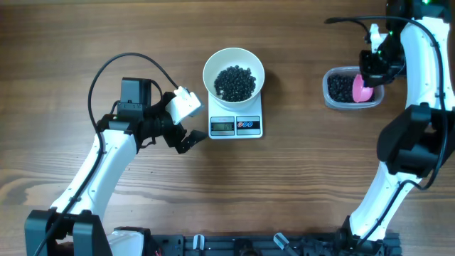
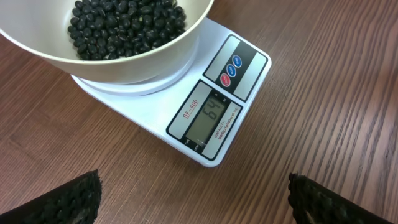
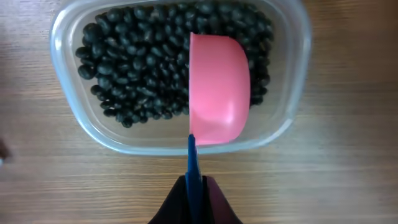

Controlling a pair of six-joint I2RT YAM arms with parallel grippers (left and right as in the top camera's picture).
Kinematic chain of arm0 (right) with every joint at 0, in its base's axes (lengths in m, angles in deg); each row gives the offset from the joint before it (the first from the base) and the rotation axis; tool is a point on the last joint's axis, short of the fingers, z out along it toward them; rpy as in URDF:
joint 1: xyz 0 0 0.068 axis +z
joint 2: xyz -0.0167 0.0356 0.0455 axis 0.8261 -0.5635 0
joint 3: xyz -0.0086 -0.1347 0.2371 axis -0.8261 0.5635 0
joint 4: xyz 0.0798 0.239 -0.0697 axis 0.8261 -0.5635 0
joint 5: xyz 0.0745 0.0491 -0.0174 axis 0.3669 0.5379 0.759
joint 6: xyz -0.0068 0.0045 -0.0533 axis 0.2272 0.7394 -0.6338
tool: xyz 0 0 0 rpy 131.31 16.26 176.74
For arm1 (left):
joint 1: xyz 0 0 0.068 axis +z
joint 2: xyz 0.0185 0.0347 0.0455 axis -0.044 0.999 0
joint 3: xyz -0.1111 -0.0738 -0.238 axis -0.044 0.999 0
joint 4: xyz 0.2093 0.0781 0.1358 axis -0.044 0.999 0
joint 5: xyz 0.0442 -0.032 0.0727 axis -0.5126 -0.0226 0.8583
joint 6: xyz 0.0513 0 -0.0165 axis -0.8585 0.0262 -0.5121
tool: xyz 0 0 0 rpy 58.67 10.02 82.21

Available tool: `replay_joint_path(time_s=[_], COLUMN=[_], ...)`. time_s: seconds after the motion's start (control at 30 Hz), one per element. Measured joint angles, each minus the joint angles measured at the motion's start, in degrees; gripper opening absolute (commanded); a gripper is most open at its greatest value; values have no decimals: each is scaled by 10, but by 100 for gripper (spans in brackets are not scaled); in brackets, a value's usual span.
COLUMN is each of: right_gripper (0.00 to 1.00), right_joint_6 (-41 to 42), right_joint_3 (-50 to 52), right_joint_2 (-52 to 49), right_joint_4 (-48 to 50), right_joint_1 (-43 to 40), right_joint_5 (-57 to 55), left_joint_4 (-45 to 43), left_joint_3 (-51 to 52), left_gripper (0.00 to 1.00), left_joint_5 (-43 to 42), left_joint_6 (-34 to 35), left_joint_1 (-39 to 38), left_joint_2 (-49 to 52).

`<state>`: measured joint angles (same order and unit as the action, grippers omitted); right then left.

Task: Scoop item into bowl and weigh 150g on scale
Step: 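Return the empty scoop with right gripper to the bean tub, then dip the pink scoop into the beans and lift it full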

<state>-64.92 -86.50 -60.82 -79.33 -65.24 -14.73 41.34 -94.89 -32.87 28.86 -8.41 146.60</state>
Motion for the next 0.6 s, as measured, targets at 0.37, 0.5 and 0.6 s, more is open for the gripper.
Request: replay_joint_path(time_s=[0.37,0.5,0.6], right_gripper=[4,4,4], right_joint_6=[-27,-41,-48], right_joint_3=[1,1,1], right_joint_2=[-18,-18,-18], right_joint_4=[9,8,5], right_joint_1=[10,10,10], right_joint_5=[77,113,130], left_joint_4=[0,0,0], left_joint_3=[0,0,0], left_gripper=[100,100,100], left_joint_5=[0,0,0], left_joint_6=[0,0,0], left_joint_1=[0,0,0], left_joint_2=[0,0,0])
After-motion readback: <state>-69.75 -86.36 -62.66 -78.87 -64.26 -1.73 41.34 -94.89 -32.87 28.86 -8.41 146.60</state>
